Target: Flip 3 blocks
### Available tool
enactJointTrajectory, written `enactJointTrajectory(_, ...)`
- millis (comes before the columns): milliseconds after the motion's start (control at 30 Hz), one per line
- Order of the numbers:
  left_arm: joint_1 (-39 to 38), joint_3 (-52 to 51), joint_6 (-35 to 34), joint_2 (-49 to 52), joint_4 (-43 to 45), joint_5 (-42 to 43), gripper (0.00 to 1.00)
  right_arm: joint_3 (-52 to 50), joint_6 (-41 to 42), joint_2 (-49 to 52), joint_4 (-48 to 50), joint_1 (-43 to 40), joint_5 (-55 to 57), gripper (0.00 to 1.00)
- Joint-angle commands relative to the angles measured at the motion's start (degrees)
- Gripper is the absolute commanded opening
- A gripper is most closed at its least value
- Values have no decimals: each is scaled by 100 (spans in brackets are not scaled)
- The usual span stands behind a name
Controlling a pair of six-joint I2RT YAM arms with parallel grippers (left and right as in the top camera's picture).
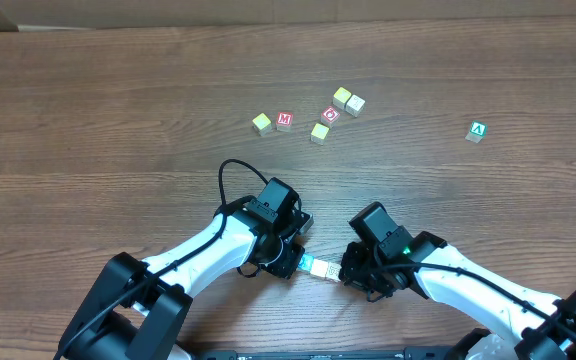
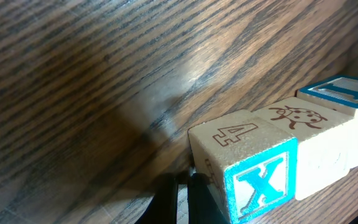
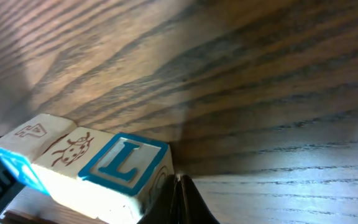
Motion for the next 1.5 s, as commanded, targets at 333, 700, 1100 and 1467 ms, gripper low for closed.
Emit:
enactJointTrajectory(333,-63,-83,184,168,-90,-531,4,33,195,361,155,87,-332,4)
enactJointTrajectory(700,-61,-83,234,168,-76,-988,4,33,332,361,155,315,-457,4)
enactJointTrajectory(1100,-63,-83,538,168,-35,-997,4,33,737,361,326,640,-398,4)
enactJointTrajectory(1467,-63,-83,684,168,50,-1143,4,33,798,361,297,640,-400,4)
